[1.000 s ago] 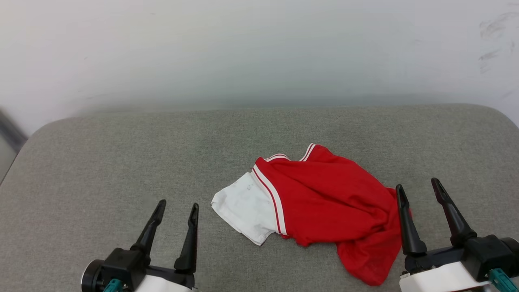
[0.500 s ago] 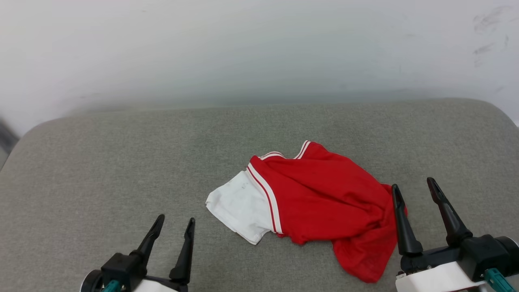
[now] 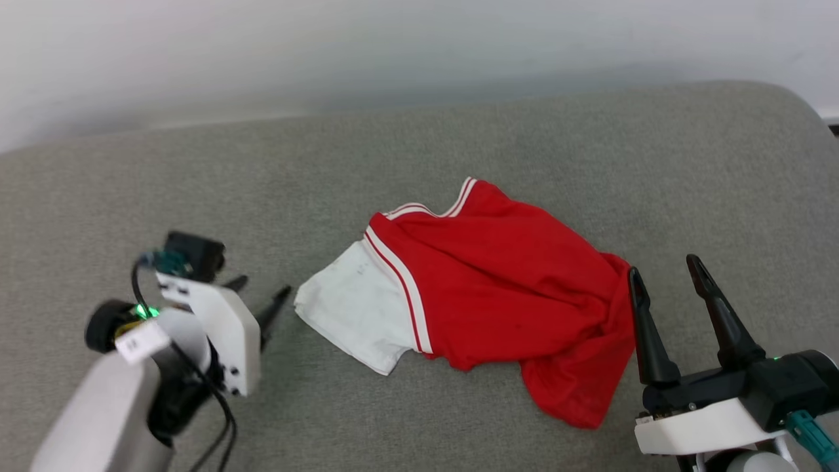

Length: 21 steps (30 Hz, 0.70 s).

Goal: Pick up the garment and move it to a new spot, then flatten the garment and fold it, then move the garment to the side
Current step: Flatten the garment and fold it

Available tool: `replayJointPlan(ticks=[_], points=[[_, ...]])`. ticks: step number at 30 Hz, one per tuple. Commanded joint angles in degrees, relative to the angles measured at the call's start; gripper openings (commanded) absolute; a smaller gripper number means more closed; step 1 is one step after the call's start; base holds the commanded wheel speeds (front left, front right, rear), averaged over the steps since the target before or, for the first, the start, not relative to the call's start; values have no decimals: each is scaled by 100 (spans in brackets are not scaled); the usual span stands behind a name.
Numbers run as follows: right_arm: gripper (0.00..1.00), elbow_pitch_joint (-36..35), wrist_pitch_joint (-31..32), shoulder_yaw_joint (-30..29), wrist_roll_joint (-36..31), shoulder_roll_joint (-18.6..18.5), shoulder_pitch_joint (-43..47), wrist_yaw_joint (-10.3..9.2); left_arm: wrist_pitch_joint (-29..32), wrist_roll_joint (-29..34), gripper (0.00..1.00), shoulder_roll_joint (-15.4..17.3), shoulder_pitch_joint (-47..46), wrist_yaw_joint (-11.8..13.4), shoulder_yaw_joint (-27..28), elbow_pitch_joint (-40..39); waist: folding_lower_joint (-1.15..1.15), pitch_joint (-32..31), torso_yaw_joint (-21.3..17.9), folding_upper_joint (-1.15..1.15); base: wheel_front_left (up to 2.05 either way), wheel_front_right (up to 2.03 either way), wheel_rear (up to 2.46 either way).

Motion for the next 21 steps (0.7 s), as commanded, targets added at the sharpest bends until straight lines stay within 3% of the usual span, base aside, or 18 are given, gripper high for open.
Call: replayJointPlan(ticks=[1,8,18,19,20,21], points=[[100,-12,-11,19,58,16,-127,-2,301,-86,100,118,-259,-8,-1,95,-1,251,-164,0,0,0,0],[100,-4,-11,106,172,16,-346,-2,1770,-743,100,449,-1008,-9,-442,490,-1,666,-423,0,0,0,0],[100,-8,-11,175,315,17,-486,-3,2491,-973,100,637,-1324,-10,-1065,937,-1,982,-659,0,0,0,0],[100,-6,-11,178,323,17,-496,-2,2582,-1041,82,625,-1286,-10,-1136,1002,-1,995,-667,0,0,0,0],[100,-5,-11,176,331,16,-506,-3,2673,-1136,0,602,-1243,-11,-1205,1048,-1,1005,-672,0,0,0,0],[100,-2,-11,175,334,16,-509,-2,2733,-1215,0,587,-1205,-11,-1258,1077,-1,1011,-673,0,0,0,0]])
